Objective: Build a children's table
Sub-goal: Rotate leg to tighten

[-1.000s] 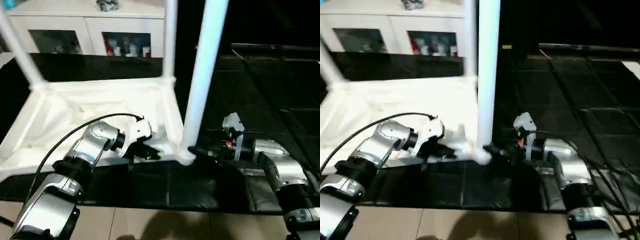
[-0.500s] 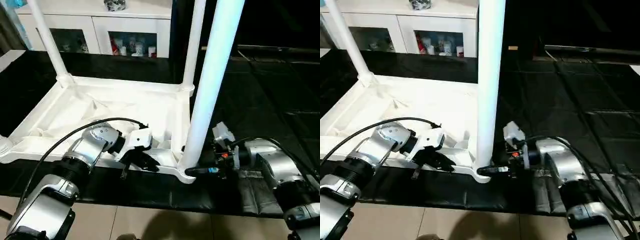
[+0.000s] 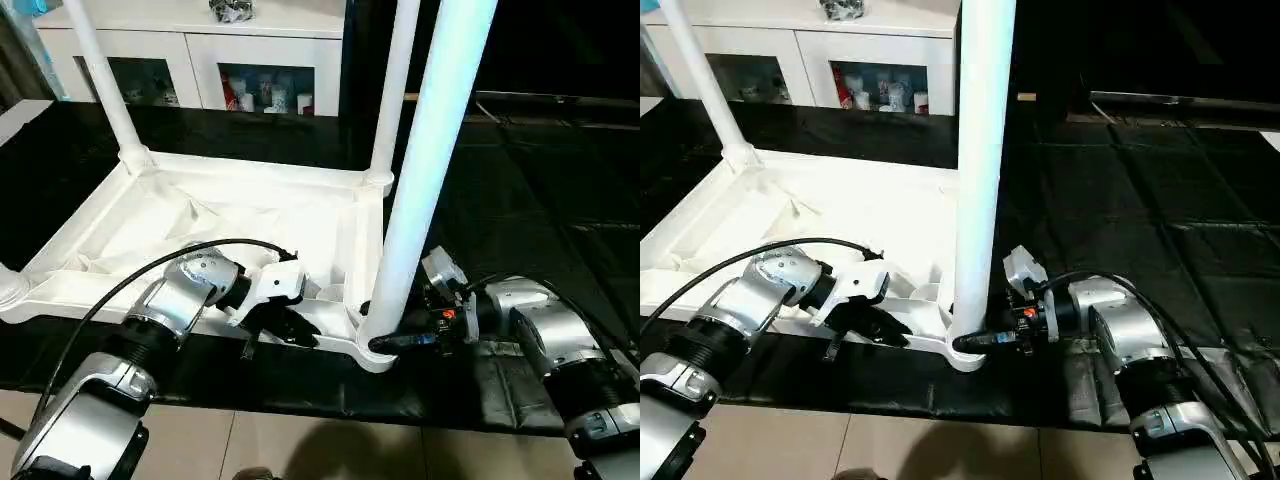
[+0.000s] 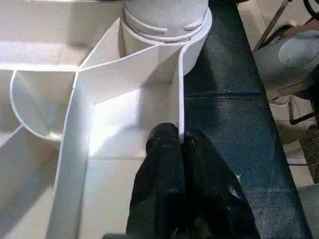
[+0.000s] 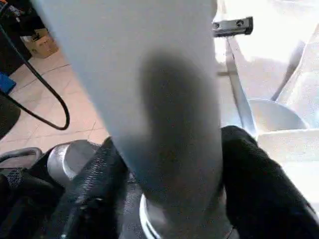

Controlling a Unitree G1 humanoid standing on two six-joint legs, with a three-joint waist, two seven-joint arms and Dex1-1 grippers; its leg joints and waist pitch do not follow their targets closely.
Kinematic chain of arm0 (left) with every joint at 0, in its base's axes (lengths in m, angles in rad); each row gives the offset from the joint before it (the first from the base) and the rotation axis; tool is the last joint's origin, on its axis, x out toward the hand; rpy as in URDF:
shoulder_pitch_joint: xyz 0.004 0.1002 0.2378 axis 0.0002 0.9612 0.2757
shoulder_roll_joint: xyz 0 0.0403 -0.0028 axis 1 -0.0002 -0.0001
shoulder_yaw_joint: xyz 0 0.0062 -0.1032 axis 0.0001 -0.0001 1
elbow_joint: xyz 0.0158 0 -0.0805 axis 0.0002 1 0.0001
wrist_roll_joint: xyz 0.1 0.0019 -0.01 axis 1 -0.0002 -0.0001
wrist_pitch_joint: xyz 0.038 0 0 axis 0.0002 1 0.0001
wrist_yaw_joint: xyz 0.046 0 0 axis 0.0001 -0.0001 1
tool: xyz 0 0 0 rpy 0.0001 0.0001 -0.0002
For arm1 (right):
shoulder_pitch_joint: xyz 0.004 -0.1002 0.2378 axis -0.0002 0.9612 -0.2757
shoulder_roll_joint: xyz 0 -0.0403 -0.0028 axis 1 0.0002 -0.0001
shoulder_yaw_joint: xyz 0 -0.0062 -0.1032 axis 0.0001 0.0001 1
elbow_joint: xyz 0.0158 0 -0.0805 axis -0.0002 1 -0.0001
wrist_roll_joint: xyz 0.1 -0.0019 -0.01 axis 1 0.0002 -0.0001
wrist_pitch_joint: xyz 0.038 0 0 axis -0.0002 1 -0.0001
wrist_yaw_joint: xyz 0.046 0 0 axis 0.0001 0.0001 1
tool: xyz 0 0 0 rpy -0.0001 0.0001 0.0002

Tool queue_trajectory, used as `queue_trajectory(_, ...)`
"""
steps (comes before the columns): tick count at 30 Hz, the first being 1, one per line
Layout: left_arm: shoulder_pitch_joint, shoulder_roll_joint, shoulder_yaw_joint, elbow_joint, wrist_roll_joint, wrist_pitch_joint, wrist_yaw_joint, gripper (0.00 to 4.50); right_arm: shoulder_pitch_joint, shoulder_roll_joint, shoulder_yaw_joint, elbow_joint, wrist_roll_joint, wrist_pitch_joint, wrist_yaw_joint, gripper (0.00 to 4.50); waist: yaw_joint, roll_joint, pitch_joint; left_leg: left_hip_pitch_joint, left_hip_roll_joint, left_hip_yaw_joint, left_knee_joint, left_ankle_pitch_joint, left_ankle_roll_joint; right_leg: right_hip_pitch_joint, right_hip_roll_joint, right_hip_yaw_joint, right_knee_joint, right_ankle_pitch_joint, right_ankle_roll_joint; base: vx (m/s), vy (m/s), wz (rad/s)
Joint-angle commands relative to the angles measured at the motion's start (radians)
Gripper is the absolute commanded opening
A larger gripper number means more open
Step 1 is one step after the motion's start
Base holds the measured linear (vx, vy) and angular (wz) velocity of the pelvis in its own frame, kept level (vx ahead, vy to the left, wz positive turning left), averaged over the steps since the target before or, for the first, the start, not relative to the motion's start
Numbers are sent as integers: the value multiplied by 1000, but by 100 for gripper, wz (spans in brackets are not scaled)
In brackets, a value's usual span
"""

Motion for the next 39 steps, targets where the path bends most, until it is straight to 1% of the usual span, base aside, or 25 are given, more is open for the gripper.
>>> queue_trajectory(1, 0, -6, -27, -8, 19, -8, 5, 0, -2, 5, 20, -1, 6, 7, 32, 233, -4, -14, -70, 6, 76, -30, -63, -88, 76, 57, -97, 80, -68, -222, -144, 0, 0, 0)
queue_trajectory(3, -1, -7, -26, -5, 21, -10, 10, 0, 2, 6, 23, -3, 7, 8, 31, 228, -3, -9, -70, 5, 77, -31, -63, -87, 75, 57, -97, 80, -67, -220, -143, 0, 0, 0)
queue_trajectory(7, -4, -9, -23, 4, 25, -10, 23, 0, 22, 10, 30, -26, 9, 14, 28, 220, -5, -10, -71, 6, 77, -31, -64, -98, 70, 58, -96, 80, -68, -217, -144, 0, 0, 0)
queue_trajectory(8, -4, -10, -22, 7, 26, -9, 27, 0, 29, 11, 31, -34, 10, 16, 27, 219, -4, -3, -71, 7, 78, -33, -64, -99, 68, 58, -97, 80, -67, -215, -145, 0, 0, 0)
queue_trajectory(11, -6, -16, -17, 12, 24, -3, 38, 0, 47, 12, 33, -53, 13, 20, 21, 215, -3, -7, -71, 8, 77, -31, -64, -103, 68, 58, -96, 80, -68, -206, -147, 0, 0, 0)
queue_trajectory(12, -5, -18, -15, 13, 23, 0, 42, 0, 55, 13, 32, -60, 15, 23, 17, 215, -3, -1, -71, 8, 79, -32, -64, -105, 66, 57, -95, 80, -68, -200, -148, 0, 0, 0)
queue_trajectory(13, -5, -18, -15, 13, 23, 0, 42, 0, 55, 13, 32, -60, 15, 23, 17, 215, -3, -3, -71, 8, 79, -32, -65, -109, 66, 57, -95, 80, -69, -201, -149, 0, 0, 0)
queue_trajectory(16, -8, -37, -3, 20, 18, 32, 78, 0, 101, 33, 18, -111, 42, 55, -28, 214, -1, 5, -69, 12, 80, -33, -66, -131, 58, 56, -96, 81, -74, -221, -147, 0, 0, 0)
queue_trajectory(18, -14, -55, 10, 30, 13, 57, 109, 0, 117, 52, 2, -128, 55, 74, -70, 213, -1, 1, -68, 12, 79, -33, -68, -134, 54, 59, -96, 81, -76, -236, -144, 0, 0, 0)
queue_trajectory(22, -61, -133, 57, 91, 4, 116, 255, 0, 142, 144, -48, -120, 54, 130, -270, 212, -13, 5, -53, 29, 70, -32, -74, -231, 20, 50, -98, 75, -112, -460, -89, 0, 0, 0)
queue_trajectory(23, -76, -154, 68, 109, 1, 130, 291, 0, 141, 173, -57, -106, 40, 133, -335, 212, -25, 4, -49, 35, 61, -37, -73, -270, -1, 52, -99, 64, -127, -571, -48, 0, 0, 0)
queue_trajectory(24, -82, -162, 72, 115, 0, 135, 304, 0, 140, 185, -60, -100, 33, 133, -362, 212, -25, 4, -49, 35, 61, -37, -73, -270, -1, 52, -99, 64, -127, -571, -48, 0, 0, 0)
queue_trajectory(25, -97, -184, 89, 129, -8, 155, 346, 0, 122, 222, -79, -66, 21, 147, -445, 212, -32, 2, -50, 30, 60, -41, -76, -272, -4, 58, -100, 60, -131, -596, -19, 0, 0, 0)
queue_trajectory(26, -105, -196, 98, 136, -12, 166, 368, 0, 112, 240, -89, -47, 15, 156, -488, 212, -45, 8, -45, 38, 61, -42, -75, -300, -11, 48, -99, 53, -139, -617, -14, 0, 0, 0)
queue_trajectory(27, -118, -215, 111, 145, -19, 190, 397, 0, 92, 274, -113, -17, 13, 165, -565, 212, -62, 5, -42, 36, 59, -49, -76, -336, -18, 56, -99, 41, -146, -649, 2, 0, 0, 0)
queue_trajectory(28, -135, -237, 130, 158, -27, 216, 439, 0, 65, 313, -142, 21, 17, 176, -647, 212, -69, 10, -43, 36, 60, -53, -77, -355, -22, 58, -99, 35, -148, -652, 9, 0, 0, 0)
queue_trajectory(29, -138, -242, 135, 162, -28, 221, 450, 0, 59, 321, -147, 30, 19, 178, -662, 212, -88, 14, -48, 32, 67, -63, -81, -385, -30, 68, -102, 27, -148, -621, 11, 0, 0, 0)
queue_trajectory(30, -148, -255, 147, 171, -32, 234, 479, 0, 43, 341, -161, 49, 20, 184, -703, 212, -96, 18, -51, 27, 71, -69, -85, -395, -30, 76, -103, 24, -146, -592, 10, 0, 0, 0)
queue_trajectory(31, -158, -267, 158, 181, -35, 244, 511, 0, 18, 366, -180, 80, 21, 186, -761, 212, -112, 21, -51, 10, 78, -79, -93, -407, -27, 87, -103, 23, -137, -532, 6, -20, 47, -23)
queue_trajectory(32, -167, -277, 167, 189, -37, 250, 541, 0, -12, 392, -199, 113, 23, 190, -821, 212, -121, 24, -55, 11, 78, -83, -94, -422, -29, 88, -105, 23, -139, -504, 3, 0, 0, 0)
queue_trajectory(33, -174, -285, 175, 198, -34, 251, 558, 0, -39, 416, -218, 139, 17, 199, -886, 212, -130, 16, -56, 12, 72, -81, -92, -395, -29, 81, -111, 32, -136, -464, -27, 0, 0, 0)
queue_trajectory(36, -182, -299, 193, 204, -35, 251, 588, 0, -78, 453, -243, 162, 24, 210, -938, 212, -135, 13, -58, 6, 61, -70, -84, -301, -5, 81, -113, 45, -130, -415, -80, 0, 0, 0)
queue_trajectory(37, -182, -300, 196, 202, -34, 253, 593, 0, -80, 459, -246, 159, 22, 207, -941, 212, -128, 8, -65, 6, 64, -60, -80, -210, 24, 77, -109, 55, -115, -313, -115, 0, 0, 0)
queue_trajectory(38, -182, -301, 198, 202, -34, 254, 596, 0, -81, 462, -248, 158, 19, 205, -944, 266, -125, 7, -67, 3, 64, -58, -78, -179, 35, 77, -107, 58, -108, -276, -128, 0, 0, 0)
queue_trajectory(39, -178, -296, 196, 197, -31, 254, 592, 0, -80, 459, -239, 157, 4, 194, -940, 266, -121, 7, -69, 4, 65, -54, -75, -140, 53, 74, -105, 59, -102, -234, -148, 0, 0, 0)
